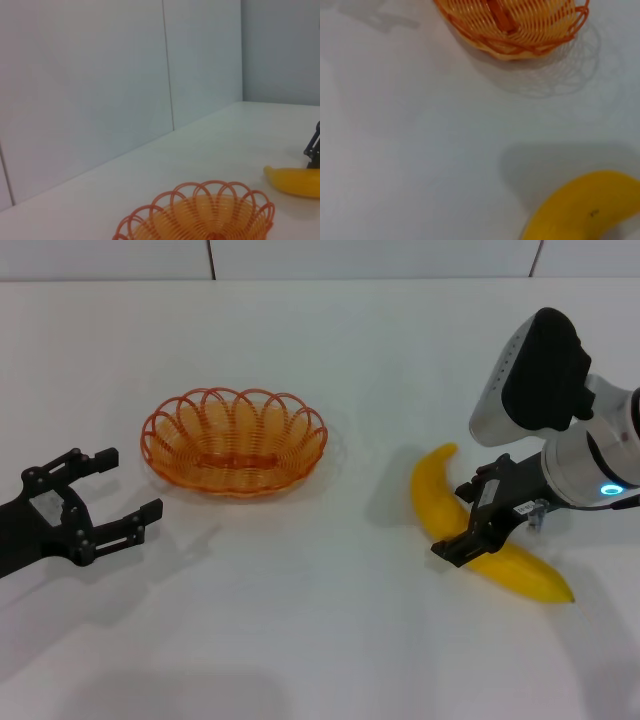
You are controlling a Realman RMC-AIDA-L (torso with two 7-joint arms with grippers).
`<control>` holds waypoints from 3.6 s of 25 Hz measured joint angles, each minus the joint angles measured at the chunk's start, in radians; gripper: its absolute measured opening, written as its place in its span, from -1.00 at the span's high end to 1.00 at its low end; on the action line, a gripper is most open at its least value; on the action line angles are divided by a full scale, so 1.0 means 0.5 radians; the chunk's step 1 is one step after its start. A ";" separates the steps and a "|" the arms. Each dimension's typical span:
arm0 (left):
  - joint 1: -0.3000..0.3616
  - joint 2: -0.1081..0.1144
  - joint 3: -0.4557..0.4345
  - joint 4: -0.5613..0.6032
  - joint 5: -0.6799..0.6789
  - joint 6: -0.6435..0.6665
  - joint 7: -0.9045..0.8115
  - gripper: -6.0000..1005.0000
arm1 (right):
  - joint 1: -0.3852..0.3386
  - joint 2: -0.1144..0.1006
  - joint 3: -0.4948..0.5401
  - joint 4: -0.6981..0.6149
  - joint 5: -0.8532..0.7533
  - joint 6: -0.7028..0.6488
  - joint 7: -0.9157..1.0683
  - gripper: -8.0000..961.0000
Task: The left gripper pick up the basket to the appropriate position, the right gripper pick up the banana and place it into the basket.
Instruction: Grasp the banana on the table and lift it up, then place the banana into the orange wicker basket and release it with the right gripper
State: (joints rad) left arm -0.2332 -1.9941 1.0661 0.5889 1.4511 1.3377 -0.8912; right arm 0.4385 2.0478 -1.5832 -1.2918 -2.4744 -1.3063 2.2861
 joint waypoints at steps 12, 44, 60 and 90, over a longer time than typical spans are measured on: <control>0.000 0.000 0.000 0.000 0.000 0.018 0.000 -0.71 | -0.004 -0.002 0.029 -0.053 0.004 -0.017 0.022 -0.22; -0.022 -0.024 -0.015 -0.014 -0.005 0.031 0.080 -0.71 | 0.695 0.000 -0.386 0.000 0.362 0.310 -0.242 -0.10; 0.002 -0.042 -0.015 -0.034 0.001 0.026 0.077 -0.71 | 0.893 0.011 -0.663 0.434 0.436 0.763 -0.260 -0.20; 0.012 -0.037 -0.018 -0.064 -0.006 0.031 0.080 -0.71 | 0.761 -0.006 -0.679 0.280 0.535 0.822 -0.270 -0.59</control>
State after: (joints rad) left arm -0.2272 -2.0124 1.0569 0.5568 1.4480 1.3534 -0.8513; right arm 0.8191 2.0448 -1.9227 -1.1520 -2.2067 -0.8953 2.1510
